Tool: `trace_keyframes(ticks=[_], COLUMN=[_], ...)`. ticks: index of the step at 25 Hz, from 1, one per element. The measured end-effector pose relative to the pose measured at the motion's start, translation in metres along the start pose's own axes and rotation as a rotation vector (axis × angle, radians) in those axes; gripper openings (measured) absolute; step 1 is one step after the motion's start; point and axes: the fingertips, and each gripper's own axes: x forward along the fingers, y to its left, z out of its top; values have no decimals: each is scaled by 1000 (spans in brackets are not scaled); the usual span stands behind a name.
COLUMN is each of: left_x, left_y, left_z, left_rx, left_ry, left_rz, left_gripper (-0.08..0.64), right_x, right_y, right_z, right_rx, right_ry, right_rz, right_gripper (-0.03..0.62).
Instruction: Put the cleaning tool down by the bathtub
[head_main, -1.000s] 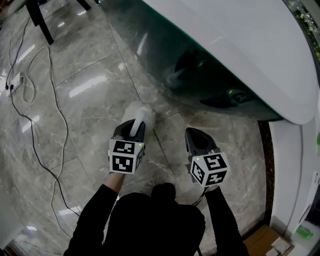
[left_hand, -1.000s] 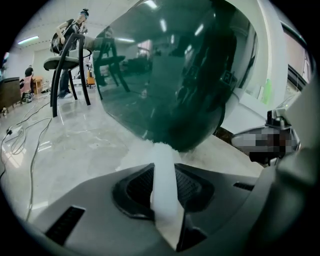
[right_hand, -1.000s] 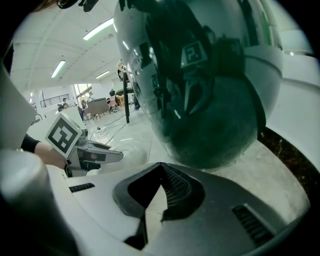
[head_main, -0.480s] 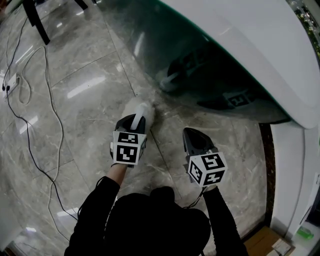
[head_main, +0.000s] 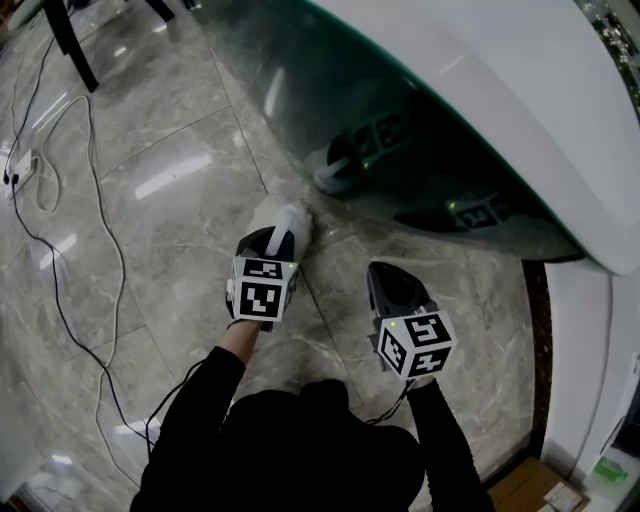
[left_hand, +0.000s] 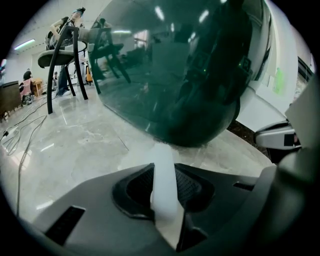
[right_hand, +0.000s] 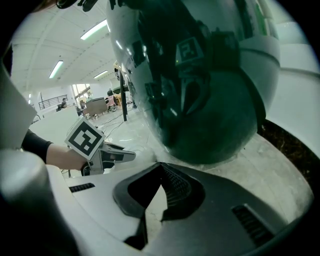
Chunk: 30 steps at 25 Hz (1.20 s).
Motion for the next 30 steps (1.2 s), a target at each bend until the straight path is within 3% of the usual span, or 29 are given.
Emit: trace_keyframes(ticks=[7, 20, 26, 30], left_x=[3, 3, -9, -24], left_y=[3, -1, -3, -4], left_z=[-1, -2, 7, 14], left_rx=[-30, 27, 31, 73], left_ry=[-2, 2, -21, -44], left_rz=[4, -5, -18, -31], left_gripper=[98, 105, 118, 118], right_x=[1, -1, -1, -1], right_y=[1, -2, 0, 2], right_z=[-3, -6, -3, -2], right_rx=[6, 9, 4, 0], right_ry=[6, 18, 15, 12], right_rz=[2, -3, -5, -5], right_gripper=[0, 0, 0, 0])
